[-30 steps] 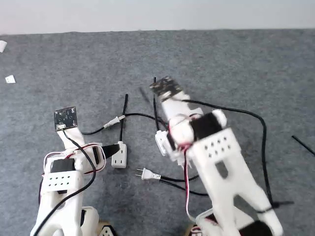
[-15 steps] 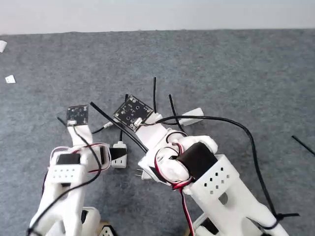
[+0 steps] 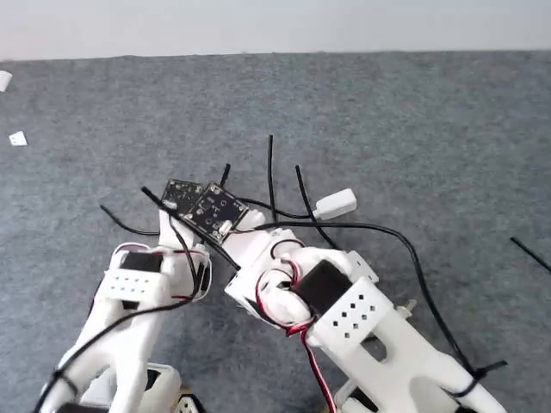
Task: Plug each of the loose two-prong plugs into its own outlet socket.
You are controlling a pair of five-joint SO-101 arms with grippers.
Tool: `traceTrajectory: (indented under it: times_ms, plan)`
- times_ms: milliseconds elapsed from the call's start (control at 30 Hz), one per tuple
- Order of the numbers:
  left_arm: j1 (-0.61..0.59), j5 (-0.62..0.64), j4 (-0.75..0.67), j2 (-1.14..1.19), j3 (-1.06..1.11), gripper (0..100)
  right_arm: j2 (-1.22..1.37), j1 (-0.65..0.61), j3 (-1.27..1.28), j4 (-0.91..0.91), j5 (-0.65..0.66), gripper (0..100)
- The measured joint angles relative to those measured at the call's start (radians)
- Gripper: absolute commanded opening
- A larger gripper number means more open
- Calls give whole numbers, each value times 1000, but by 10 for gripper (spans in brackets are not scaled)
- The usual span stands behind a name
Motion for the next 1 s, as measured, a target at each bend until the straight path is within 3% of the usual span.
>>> traceTrajectory:
  times_ms: [367,600,1000]
  plan:
    - [84,-25,94,-295,135,23,0,-2,5,-17,-11,9]
    - [91,-51,101,-315,150,24,0,-2,5,-17,-20,9]
    - [209,-71,101,-316,150,24,0,18,5,-17,-20,9]
